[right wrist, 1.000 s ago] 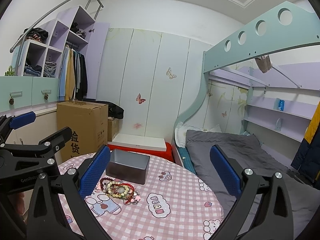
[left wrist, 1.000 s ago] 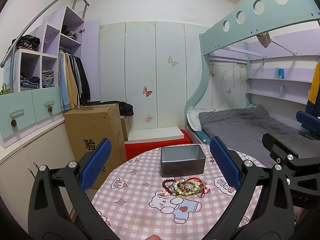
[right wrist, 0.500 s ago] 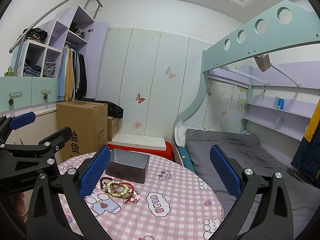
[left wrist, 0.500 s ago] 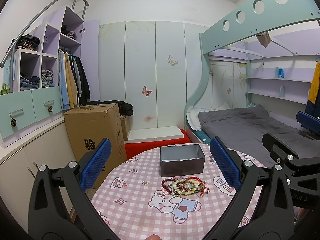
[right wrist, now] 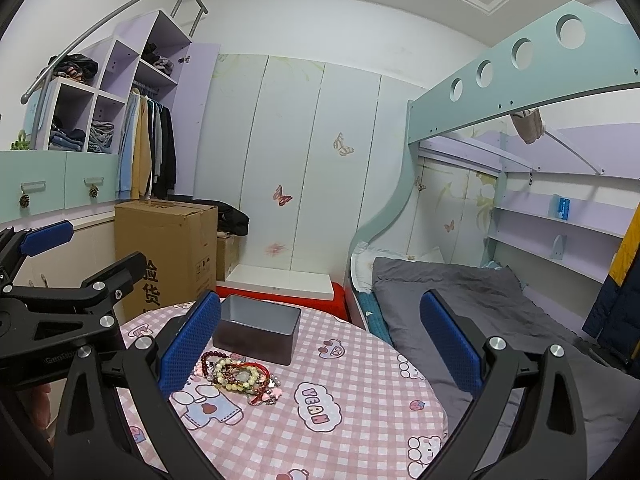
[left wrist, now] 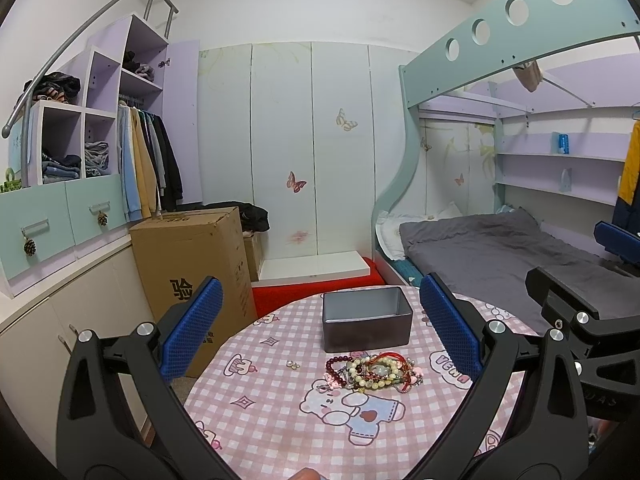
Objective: Organize jewelry
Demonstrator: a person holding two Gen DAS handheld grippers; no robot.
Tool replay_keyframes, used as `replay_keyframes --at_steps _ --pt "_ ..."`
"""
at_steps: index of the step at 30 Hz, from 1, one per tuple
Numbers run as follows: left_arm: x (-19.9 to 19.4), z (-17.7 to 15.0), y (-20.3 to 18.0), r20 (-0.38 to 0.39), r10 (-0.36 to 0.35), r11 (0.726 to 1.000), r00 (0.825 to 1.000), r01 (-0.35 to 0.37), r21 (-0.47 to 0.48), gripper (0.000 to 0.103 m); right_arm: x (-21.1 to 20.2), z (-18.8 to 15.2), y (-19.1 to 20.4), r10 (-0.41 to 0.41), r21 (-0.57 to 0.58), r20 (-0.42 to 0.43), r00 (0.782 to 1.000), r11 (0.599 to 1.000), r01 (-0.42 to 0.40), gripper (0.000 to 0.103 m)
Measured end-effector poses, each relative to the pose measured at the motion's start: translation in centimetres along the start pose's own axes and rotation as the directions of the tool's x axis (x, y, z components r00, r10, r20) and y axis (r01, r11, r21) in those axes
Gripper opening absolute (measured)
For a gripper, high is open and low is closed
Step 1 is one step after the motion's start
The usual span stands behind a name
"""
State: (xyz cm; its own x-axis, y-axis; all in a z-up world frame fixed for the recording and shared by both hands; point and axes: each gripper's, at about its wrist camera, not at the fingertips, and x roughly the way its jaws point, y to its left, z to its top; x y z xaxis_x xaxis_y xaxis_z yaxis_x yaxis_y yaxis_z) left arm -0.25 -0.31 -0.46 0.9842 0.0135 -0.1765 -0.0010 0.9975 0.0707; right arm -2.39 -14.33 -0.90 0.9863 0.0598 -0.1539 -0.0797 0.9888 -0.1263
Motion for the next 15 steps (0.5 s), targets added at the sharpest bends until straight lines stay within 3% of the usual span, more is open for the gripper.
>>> replay_keyframes --at_steps 15 --pt "0.55 -0.56 0.07 -0.010 -0.004 1.000 1.000 0.004 0.001 0.097 0.68 -0.27 -0.01 0.018 0.017 -0.015 1.000 1.000 -0.018 0.096"
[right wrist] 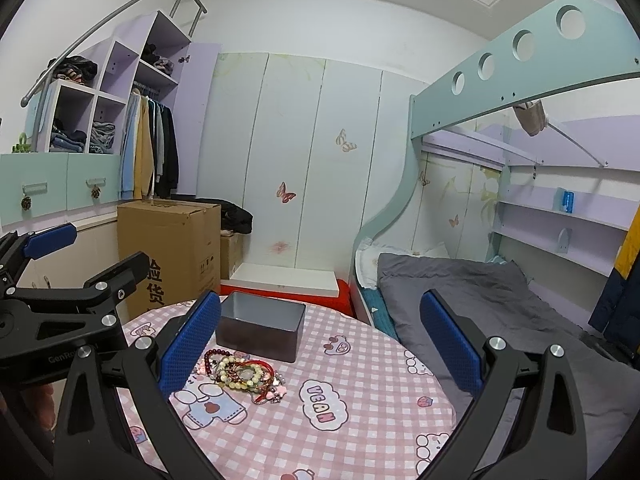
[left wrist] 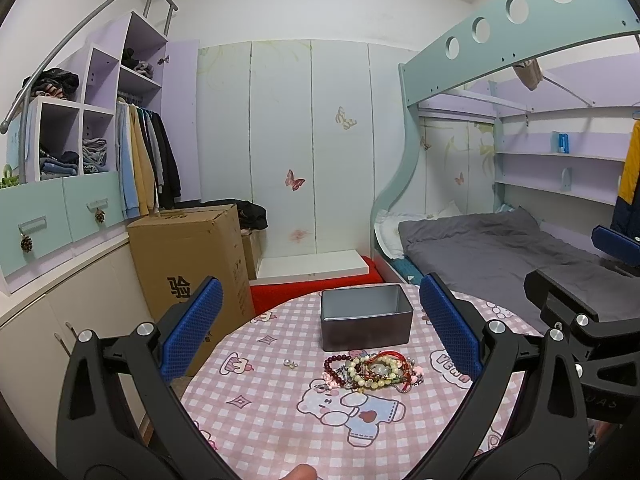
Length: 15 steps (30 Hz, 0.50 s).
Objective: Organize jewelry
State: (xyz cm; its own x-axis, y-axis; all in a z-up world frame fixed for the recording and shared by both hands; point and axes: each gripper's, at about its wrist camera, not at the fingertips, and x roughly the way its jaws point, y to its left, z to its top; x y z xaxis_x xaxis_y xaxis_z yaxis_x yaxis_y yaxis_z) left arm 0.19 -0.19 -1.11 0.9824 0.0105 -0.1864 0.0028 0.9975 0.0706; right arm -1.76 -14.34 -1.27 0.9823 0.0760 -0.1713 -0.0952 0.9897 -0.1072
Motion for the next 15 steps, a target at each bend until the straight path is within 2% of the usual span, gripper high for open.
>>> replay_keyframes --at_steps 6,10,15 --pt "1.5 -0.4 0.0 -0.041 -0.014 1.000 0.999 0.015 0.006 0.097 1.3 -0.6 -0.1 0.015 0.007 -0.034 0.999 1.000 -0.014 0.096" --pt "3.1 -1.2 0.4 -0.097 -0.020 1.000 0.995 0.019 -0.008 0.097 2.6 -1.2 -0.4 0.042 0.040 -0.074 0.996 0.998 -0.039 0.096" --pt "5.9 -2.8 1.9 -0.203 -0.080 0.994 0.976 0.064 -0.084 0.097 4.0 -2.0 -0.7 0.059 0.058 -0.118 0.991 0.997 -0.053 0.096"
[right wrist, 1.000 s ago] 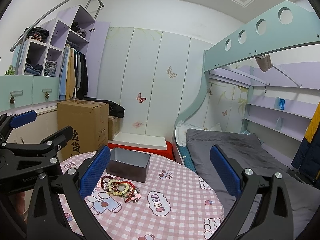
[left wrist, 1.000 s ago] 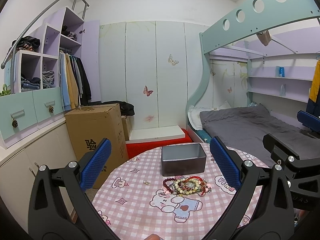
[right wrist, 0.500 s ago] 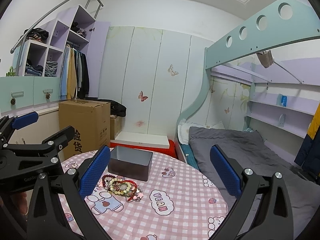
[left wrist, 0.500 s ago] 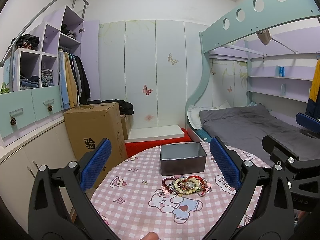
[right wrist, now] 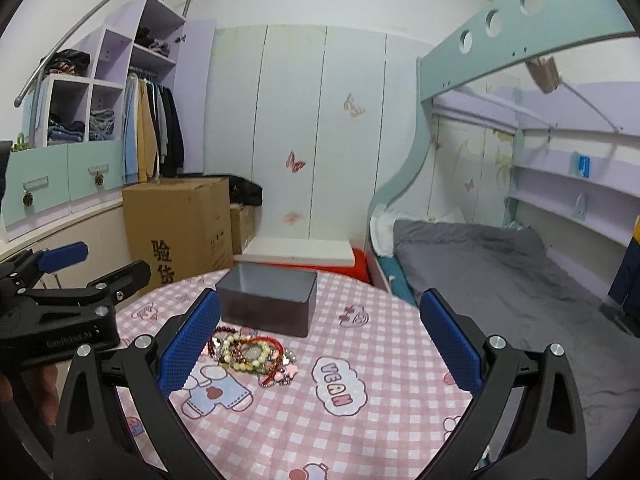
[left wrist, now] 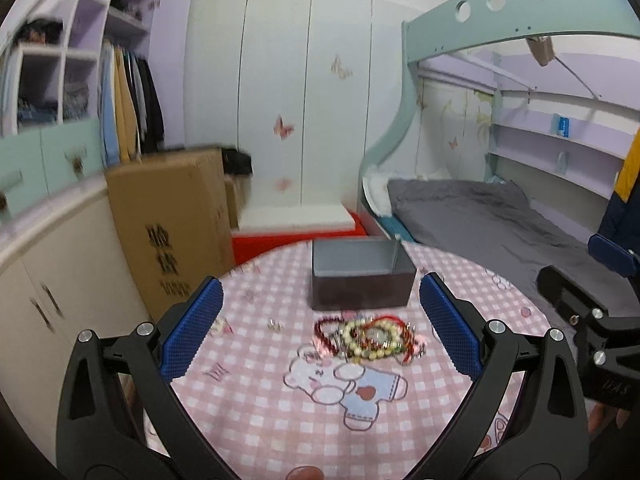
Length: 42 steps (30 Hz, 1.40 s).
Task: Organize jewelry
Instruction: 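Grasp the dark red bead bracelet with the left tool while the right tool grasps a silver chain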
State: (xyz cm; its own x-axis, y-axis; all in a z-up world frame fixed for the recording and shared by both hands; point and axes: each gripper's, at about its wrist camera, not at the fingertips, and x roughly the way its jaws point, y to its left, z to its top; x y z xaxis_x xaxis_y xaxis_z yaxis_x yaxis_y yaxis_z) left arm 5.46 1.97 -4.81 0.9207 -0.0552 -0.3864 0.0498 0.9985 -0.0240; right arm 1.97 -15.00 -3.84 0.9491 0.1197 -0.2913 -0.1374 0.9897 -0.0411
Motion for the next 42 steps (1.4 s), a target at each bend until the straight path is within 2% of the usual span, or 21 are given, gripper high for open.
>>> replay_keyframes --at_steps 3,6,11,16,17,21,22,26,27,29,31,34,36,37,38,39,40,41,42 --pt "2.4 -1.1 1.5 -0.094 -0.006 1.000 0.996 0.003 -0.027 0.097 1.4 -0.5 -0.4 -0.016 0.001 -0.045 0.999 1.000 0.016 0.096" --pt "4.6 -2.3 2.7 -0.180 -0.047 0.998 0.983 0.038 -0.055 0.097 2.9 -1.3 -1.1 -0.002 0.024 -0.097 0.995 1.000 0.004 0.096" --pt "8.0 -4.3 3.4 -0.313 -0.091 0.995 0.945 0.071 -0.075 0.097 5.3 -2.8 -1.6 0.029 0.040 -0.189 0.981 0.999 -0.021 0.096" --pt "10.6 -5.1 3.5 -0.373 -0.106 0.993 0.922 0.079 -0.086 0.095 7.1 -4.1 -2.0 0.053 0.053 -0.257 0.965 0.998 -0.041 0.096" --pt "10.9 -5.1 3.5 -0.379 -0.104 0.993 0.919 0.077 -0.085 0.090 7.4 -4.3 -2.1 0.058 0.057 -0.268 0.962 0.997 -0.045 0.096" --pt "13.2 -4.6 4.0 -0.414 -0.091 0.994 0.906 0.058 -0.094 0.083 8.6 -4.8 -2.5 0.073 0.071 -0.298 0.952 0.996 -0.054 0.096" --pt "14.0 -4.5 4.1 -0.427 -0.092 0.993 0.900 0.054 -0.101 0.078 8.8 -4.9 -2.6 0.077 0.076 -0.304 0.949 0.996 -0.057 0.096" --pt "16.1 -4.1 3.6 -0.457 -0.095 0.994 0.885 0.060 -0.091 0.072 9.9 -5.0 -2.8 0.085 0.073 -0.323 0.943 0.995 -0.065 0.096" --pt "16.5 -4.2 3.4 -0.467 -0.090 0.995 0.880 0.057 -0.083 0.069 10.2 -5.0 -2.8 0.086 0.072 -0.327 0.941 0.995 -0.066 0.096" --pt "17.7 -4.3 3.2 -0.492 -0.097 0.994 0.865 0.065 -0.083 0.054 10.6 -5.1 -2.9 0.090 0.073 -0.335 0.938 0.995 -0.069 0.096" --pt "18.7 -4.6 3.2 -0.514 -0.113 0.993 0.850 0.074 -0.097 0.048 11.1 -5.2 -3.0 0.094 0.076 -0.342 0.935 0.994 -0.072 0.096" --pt "19.6 -4.6 3.2 -0.529 -0.110 0.993 0.841 0.072 -0.091 0.046 11.4 -5.3 -3.0 0.096 0.076 -0.349 0.932 0.994 -0.074 0.096" --pt "19.9 -4.5 3.0 -0.531 -0.101 0.995 0.841 0.072 -0.074 0.046 11.7 -5.3 -3.0 0.097 0.075 -0.354 0.930 0.994 -0.075 0.096" --pt "20.1 -4.5 2.8 -0.533 -0.095 0.995 0.840 0.073 -0.062 0.041 11.8 -5.4 -3.0 0.099 0.075 -0.357 0.929 0.994 -0.077 0.096" --pt "20.2 -4.6 2.7 -0.535 -0.081 0.997 0.841 0.066 -0.047 0.032 11.9 -5.4 -3.0 0.100 0.074 -0.358 0.928 0.994 -0.079 0.096" --pt "20.3 -4.7 2.6 -0.532 -0.063 0.998 0.844 0.055 -0.030 0.028 12.0 -5.4 -3.0 0.101 0.073 -0.361 0.927 0.994 -0.079 0.096" --pt "20.3 -4.7 2.5 -0.527 -0.059 0.998 0.848 0.055 -0.023 0.020 12.1 -5.5 -3.0 0.103 0.072 -0.366 0.925 0.994 -0.083 0.096" --pt "20.3 -4.6 2.7 -0.526 -0.077 0.997 0.847 0.067 -0.038 0.008 12.2 -5.5 -2.9 0.105 0.070 -0.368 0.924 0.994 -0.085 0.096" --pt "20.1 -4.6 2.8 -0.525 -0.102 0.995 0.845 0.084 -0.057 0.008 12.2 -5.5 -2.8 0.105 0.069 -0.370 0.923 0.994 -0.086 0.096"
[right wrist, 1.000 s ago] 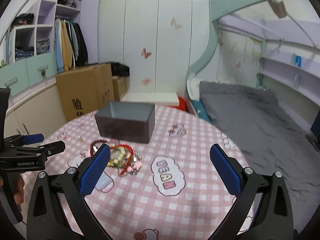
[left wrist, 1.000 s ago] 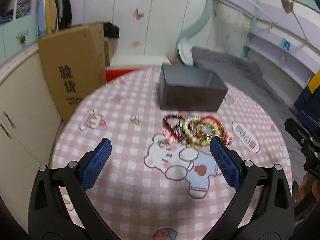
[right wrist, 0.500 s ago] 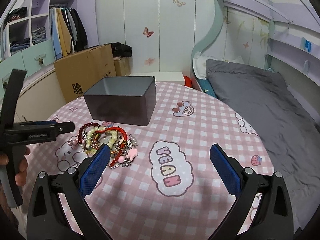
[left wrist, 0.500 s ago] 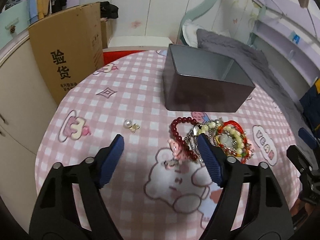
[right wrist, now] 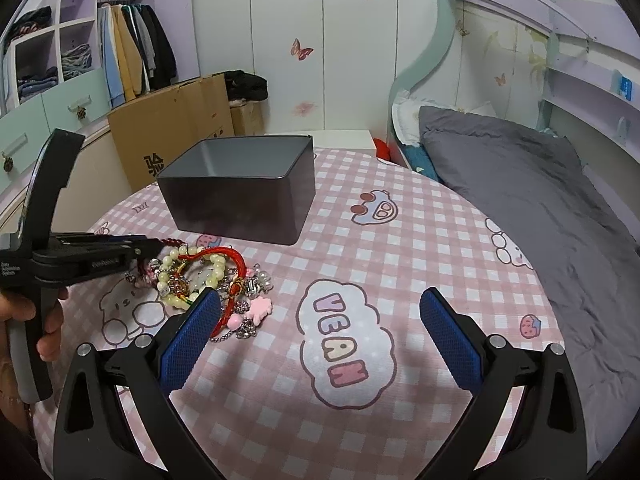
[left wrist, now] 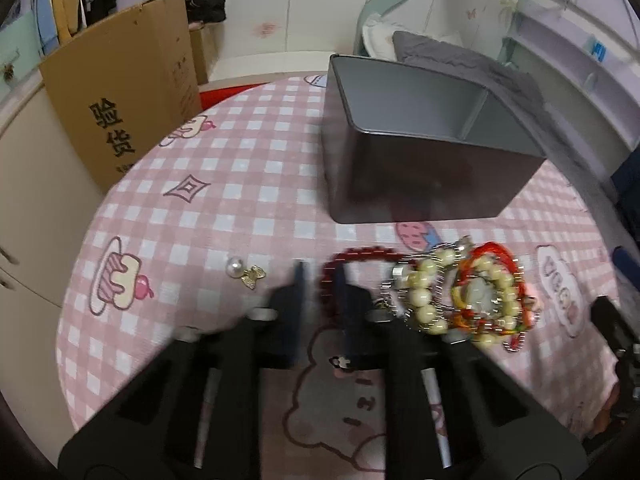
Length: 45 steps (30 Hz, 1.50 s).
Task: Organize jewelry
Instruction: 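Grasp the dark red bead bracelet with the left tool while the right tool grasps a silver chain, then lift the bead bracelet and silver chain and carry both over the grey metal box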
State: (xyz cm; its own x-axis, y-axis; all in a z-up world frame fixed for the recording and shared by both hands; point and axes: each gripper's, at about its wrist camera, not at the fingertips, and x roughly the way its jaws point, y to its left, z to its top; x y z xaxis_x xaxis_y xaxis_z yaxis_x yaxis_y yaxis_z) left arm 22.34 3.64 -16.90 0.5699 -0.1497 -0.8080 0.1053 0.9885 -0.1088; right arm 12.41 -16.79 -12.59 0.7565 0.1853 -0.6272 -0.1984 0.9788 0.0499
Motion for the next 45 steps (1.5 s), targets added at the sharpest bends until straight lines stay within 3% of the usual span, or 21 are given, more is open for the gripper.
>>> replay_keyframes --at_steps 3,7,15,19,28,31,39,42,43,45 --pt "-0.8 -0.3 0.2 0.018 -0.047 0.999 0.999 0.047 -0.009 0.008 0.1 0.0 0.2 0.006 -0.004 -0.010 1.000 1.000 -0.006 0.096" --pt "-4.3 -0.4 0.9 0.094 -0.175 0.983 0.980 0.179 -0.035 0.008 0.0 0.1 0.4 0.013 -0.008 -0.012 1.000 1.000 -0.013 0.095" --pt "-9.1 -1.6 2.2 0.169 -0.272 0.958 0.947 0.284 -0.049 0.008 -0.9 0.5 1.7 0.052 -0.023 -0.001 0.999 0.998 -0.052 0.094" --pt "-10.5 -1.9 3.2 0.191 -0.324 0.939 0.927 0.340 -0.058 0.008 -0.9 0.6 3.0 0.109 -0.040 -0.018 0.994 0.993 -0.109 0.084" --pt "-12.8 -3.8 4.6 0.213 -0.343 0.929 0.915 0.364 -0.066 0.008 0.8 -0.2 8.7 0.263 -0.132 -0.119 0.957 0.952 -0.278 0.079" --pt "-13.5 -4.4 5.3 0.219 -0.324 0.936 0.920 0.346 -0.068 0.008 1.3 -0.6 10.5 0.284 -0.181 -0.149 0.947 0.934 -0.308 0.077" --pt "-13.7 -4.9 5.7 0.215 -0.333 0.933 0.918 0.354 -0.068 0.008 3.4 -1.0 15.7 0.262 -0.427 -0.181 0.948 0.847 -0.316 0.058" --pt "-13.8 -5.0 5.7 0.216 -0.329 0.935 0.919 0.349 -0.063 0.008 4.8 -1.2 16.6 0.248 -0.481 -0.213 0.945 0.816 -0.322 0.035" --pt "-13.8 -5.0 5.7 0.216 -0.327 0.936 0.920 0.347 -0.064 0.008 5.0 -1.2 16.6 0.256 -0.480 -0.222 0.941 0.812 -0.334 0.017" --pt "-13.7 -5.0 5.9 0.217 -0.306 0.942 0.927 0.328 -0.072 0.008 5.0 -0.9 16.2 0.262 -0.469 -0.225 0.939 0.815 -0.340 0.008"
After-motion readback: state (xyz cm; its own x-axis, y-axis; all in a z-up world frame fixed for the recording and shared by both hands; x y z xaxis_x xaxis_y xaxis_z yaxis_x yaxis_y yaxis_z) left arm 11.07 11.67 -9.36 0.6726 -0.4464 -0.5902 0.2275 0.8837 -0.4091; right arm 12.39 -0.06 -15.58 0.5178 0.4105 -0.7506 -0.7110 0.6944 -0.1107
